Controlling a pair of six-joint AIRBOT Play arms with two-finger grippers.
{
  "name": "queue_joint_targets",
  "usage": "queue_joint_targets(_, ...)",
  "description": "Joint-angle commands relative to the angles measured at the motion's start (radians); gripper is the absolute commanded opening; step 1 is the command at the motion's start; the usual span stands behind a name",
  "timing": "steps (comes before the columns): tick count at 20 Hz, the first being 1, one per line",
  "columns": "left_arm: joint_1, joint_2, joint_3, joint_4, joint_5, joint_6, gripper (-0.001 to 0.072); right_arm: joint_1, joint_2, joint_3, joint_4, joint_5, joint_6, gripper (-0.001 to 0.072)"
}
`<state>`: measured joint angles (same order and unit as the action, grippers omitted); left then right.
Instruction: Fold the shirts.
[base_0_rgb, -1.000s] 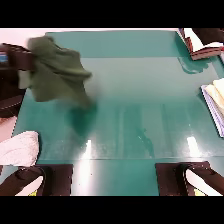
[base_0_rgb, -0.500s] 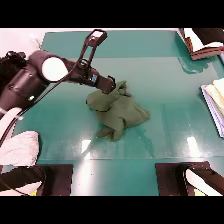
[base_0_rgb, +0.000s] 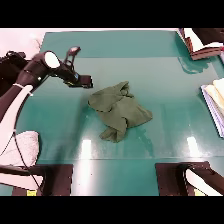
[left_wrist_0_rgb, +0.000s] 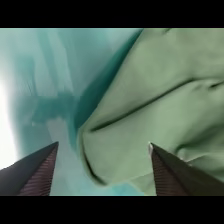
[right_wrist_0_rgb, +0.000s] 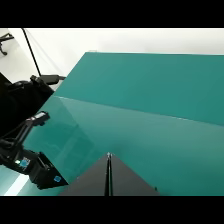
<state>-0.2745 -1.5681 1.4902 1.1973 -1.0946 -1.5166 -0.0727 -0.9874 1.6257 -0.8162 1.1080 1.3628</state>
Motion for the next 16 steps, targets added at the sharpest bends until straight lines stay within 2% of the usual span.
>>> queue_joint_targets(1, 0.003, -0.123, 0.0, -0.114, -0.011, 0.06, 0.0638, 0.0, 0.0, -0.001, -0.037, 0.049, 0.0, 0.0022)
queue_joint_targets(4, -0.019, -0.164, 0.001, -0.119, 0.018, 0.06, 0.0634, -0.013, 0.001, -0.057, -0.075, 0.109, 0.013, 0.0022)
queue_joint_targets(5, -0.019, -0.164, 0.002, -0.121, 0.025, 0.059, 0.0442, -0.027, 0.0, -0.101, -0.076, 0.135, 0.022, 0.0022)
queue_joint_targets(6, -0.016, -0.16, 0.002, -0.121, 0.031, 0.061, 0.0194, -0.044, 0.0, -0.164, -0.077, 0.167, 0.026, 0.0022)
queue_joint_targets(7, -0.008, -0.158, 0.004, -0.118, 0.03, 0.079, 0.0024, -0.066, 0.0, -0.23, -0.077, 0.19, 0.026, 0.0022)
queue_joint_targets(9, -0.001, -0.158, 0.023, -0.112, 0.015, 0.085, 0.0028, -0.118, 0.0, -0.4, -0.079, 0.197, 0.026, 0.0023)
queue_joint_targets(10, -0.001, -0.158, 0.037, -0.097, 0.006, 0.085, 0.0028, -0.148, 0.0, -0.497, -0.078, 0.195, 0.026, 0.0052)
queue_joint_targets(11, -0.001, -0.158, 0.049, -0.093, -0.005, 0.085, 0.0029, -0.174, -0.001, -0.592, -0.077, 0.19, 0.026, 0.0293)
queue_joint_targets(12, -0.001, -0.158, 0.056, -0.093, -0.006, 0.085, 0.0028, -0.193, -0.001, -0.691, -0.078, 0.179, 0.026, 0.0585)
queue_joint_targets(13, -0.001, -0.158, 0.064, -0.093, -0.006, 0.085, 0.0029, -0.216, -0.009, -0.794, -0.075, 0.159, 0.026, 0.0615)
queue_joint_targets(16, -0.001, -0.158, 0.067, -0.095, -0.007, 0.085, 0.0028, -0.179, -0.088, -1.011, -0.037, 0.079, 0.032, 0.0613)
